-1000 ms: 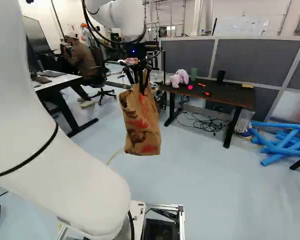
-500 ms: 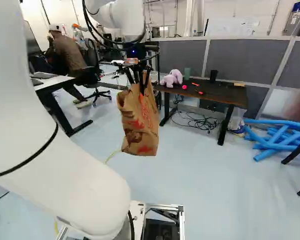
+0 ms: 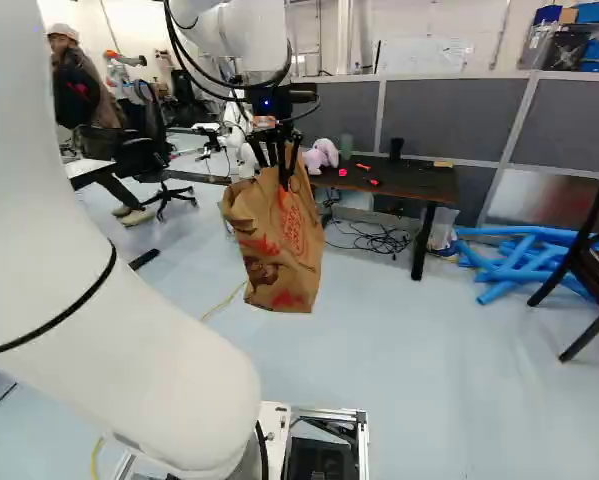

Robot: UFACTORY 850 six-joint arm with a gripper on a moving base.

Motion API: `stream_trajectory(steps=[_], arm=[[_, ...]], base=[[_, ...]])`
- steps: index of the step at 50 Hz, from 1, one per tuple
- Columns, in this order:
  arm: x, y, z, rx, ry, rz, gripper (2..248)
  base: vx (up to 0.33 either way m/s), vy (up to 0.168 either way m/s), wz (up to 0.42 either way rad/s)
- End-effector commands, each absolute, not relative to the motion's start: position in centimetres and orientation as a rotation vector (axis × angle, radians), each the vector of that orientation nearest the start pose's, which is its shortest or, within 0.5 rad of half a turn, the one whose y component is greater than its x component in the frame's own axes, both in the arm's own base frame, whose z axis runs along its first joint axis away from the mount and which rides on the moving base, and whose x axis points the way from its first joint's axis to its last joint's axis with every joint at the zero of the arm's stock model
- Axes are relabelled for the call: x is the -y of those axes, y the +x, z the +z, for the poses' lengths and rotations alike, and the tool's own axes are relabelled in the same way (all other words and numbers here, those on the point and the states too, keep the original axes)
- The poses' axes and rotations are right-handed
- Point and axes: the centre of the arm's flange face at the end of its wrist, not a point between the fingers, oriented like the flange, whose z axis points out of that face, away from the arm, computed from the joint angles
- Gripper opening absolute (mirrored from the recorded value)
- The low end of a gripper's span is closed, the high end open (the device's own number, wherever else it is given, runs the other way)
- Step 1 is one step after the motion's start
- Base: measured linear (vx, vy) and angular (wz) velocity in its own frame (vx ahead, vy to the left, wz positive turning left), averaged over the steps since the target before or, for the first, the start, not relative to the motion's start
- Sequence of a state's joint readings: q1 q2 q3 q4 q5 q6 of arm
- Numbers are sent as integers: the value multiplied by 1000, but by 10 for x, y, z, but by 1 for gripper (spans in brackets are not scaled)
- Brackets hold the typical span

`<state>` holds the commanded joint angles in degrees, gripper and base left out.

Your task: Pick up the bag on the ground and place it on the table

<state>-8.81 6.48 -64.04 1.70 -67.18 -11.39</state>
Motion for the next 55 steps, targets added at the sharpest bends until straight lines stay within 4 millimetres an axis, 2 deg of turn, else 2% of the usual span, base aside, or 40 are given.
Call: stream_trajectory(steps=[33, 55], arm=[[61, 408, 661, 54, -3123, -97, 21], [61, 408, 661, 54, -3123, -97, 21]], base=[[63, -115, -434], [109, -49, -30]])
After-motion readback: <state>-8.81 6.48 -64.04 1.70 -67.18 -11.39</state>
